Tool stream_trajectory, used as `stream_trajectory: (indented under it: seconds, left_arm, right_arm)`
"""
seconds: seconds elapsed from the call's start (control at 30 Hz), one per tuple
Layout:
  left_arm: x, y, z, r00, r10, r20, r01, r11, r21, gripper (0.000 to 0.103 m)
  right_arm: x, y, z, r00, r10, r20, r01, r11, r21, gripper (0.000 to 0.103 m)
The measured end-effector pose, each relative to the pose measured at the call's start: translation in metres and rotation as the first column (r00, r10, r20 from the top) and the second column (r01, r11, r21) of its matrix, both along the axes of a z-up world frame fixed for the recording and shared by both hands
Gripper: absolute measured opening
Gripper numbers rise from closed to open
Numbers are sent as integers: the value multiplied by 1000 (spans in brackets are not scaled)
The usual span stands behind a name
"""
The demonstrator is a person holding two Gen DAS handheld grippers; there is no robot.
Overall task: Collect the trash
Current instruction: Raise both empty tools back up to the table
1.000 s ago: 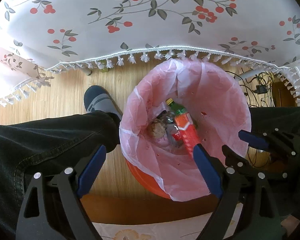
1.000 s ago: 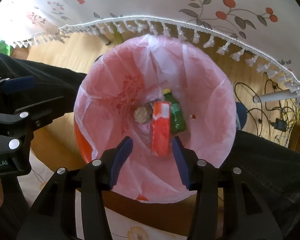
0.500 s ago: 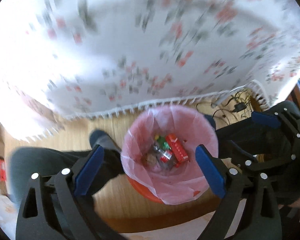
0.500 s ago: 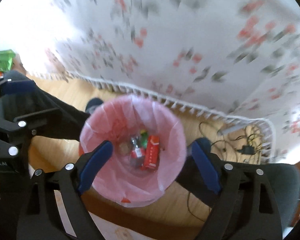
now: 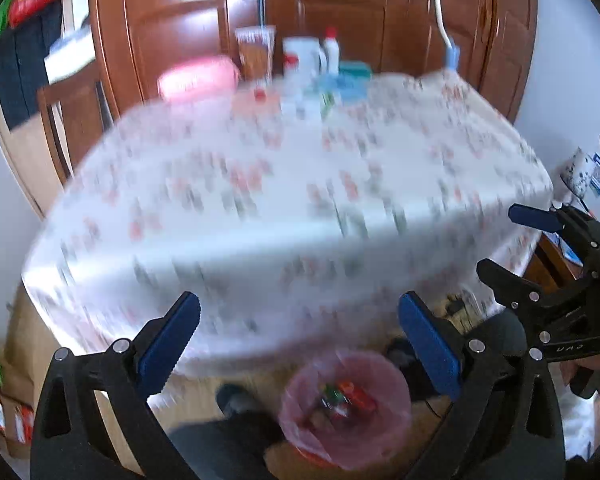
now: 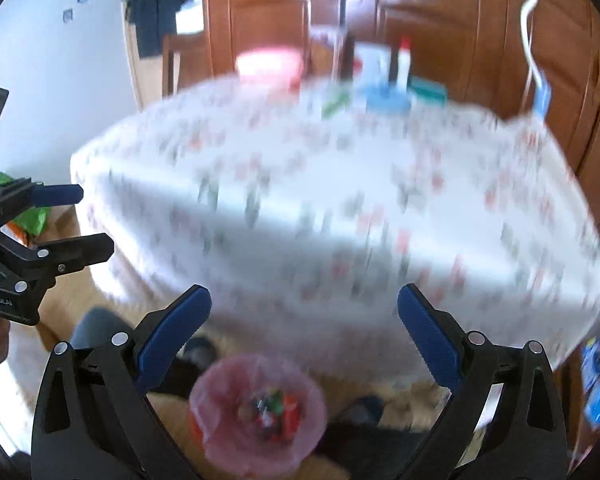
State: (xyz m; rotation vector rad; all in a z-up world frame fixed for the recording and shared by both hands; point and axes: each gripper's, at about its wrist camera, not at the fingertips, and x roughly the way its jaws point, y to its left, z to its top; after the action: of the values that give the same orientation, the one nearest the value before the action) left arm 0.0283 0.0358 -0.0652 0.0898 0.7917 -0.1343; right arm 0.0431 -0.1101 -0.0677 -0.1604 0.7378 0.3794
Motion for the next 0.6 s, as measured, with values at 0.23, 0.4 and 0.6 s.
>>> stream_trajectory:
  seconds: [0.23,0.4,0.6]
  left_arm:
    - [62,10,34,998,8,60,-10,1000,24,98]
    - [112,20,38,999,11,45,-13,999,31,98]
    - [172,28,29,999,34,14,-35,999,36,98]
  right_arm:
    - [70,7,37,998,-9,63,9,1000,12,97]
    - [127,16,44,998,30,50,-30,1000,1,97]
    - [197,28,25,998,66,-11,-66,998,-14,97]
